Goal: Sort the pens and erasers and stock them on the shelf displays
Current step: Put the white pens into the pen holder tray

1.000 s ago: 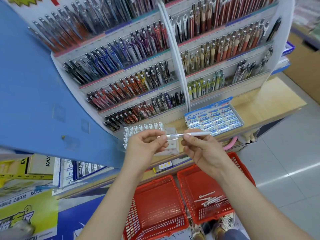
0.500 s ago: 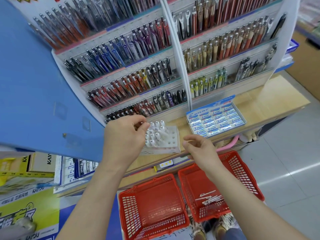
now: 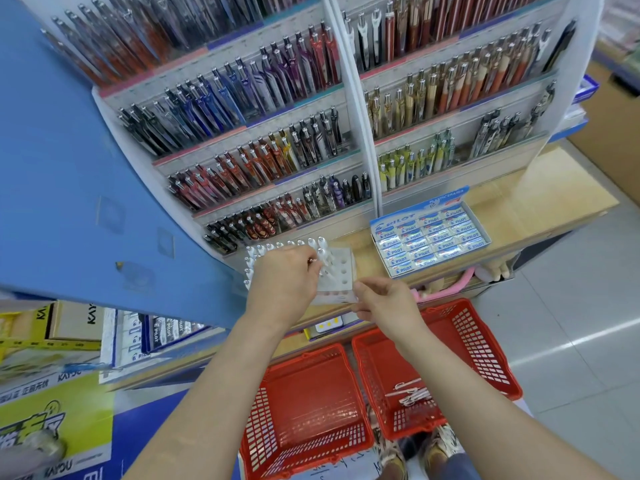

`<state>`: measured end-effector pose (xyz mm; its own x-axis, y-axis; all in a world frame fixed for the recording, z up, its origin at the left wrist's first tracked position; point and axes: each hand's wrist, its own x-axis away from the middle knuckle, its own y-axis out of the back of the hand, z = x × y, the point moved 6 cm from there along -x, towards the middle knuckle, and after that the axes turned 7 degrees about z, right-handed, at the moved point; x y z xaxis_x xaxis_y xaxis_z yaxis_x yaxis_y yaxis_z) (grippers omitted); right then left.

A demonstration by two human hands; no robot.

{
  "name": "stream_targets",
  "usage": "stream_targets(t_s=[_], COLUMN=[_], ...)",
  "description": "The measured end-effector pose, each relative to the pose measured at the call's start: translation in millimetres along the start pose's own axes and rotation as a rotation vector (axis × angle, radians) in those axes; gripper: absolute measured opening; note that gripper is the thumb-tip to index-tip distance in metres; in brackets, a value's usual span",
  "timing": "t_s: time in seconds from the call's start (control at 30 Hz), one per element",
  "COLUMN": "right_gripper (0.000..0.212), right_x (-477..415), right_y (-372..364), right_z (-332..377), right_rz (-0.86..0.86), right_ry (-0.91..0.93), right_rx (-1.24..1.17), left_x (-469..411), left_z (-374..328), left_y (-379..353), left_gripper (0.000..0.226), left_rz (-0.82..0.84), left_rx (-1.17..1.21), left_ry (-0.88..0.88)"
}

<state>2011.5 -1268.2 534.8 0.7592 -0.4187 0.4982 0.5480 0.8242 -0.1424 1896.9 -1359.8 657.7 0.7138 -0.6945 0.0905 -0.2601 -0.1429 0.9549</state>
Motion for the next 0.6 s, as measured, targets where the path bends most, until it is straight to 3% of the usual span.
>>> stream_targets(t_s=[0.27,0.47,0.6], right_gripper=[0.020,0.016,0.012], right_x=[1,4,6], right_y=[-5,-5,4], right_z=[1,4,4], right_rz=[-0.089,-0.103,-0.039], right_ry=[0.028,0.035,0.034], right_rx=[0.062,0.055,0.102], left_x=[-10,-11,-8], left_z=[1,6,11], left_y=[-8,-13,-9], left_gripper=[0.016,0.016,0.017], left_rz=[0.049,0.078,0.061], left_rx=[-0.027,-0.040,0.091], left_ry=[0.011,0.023,0.065])
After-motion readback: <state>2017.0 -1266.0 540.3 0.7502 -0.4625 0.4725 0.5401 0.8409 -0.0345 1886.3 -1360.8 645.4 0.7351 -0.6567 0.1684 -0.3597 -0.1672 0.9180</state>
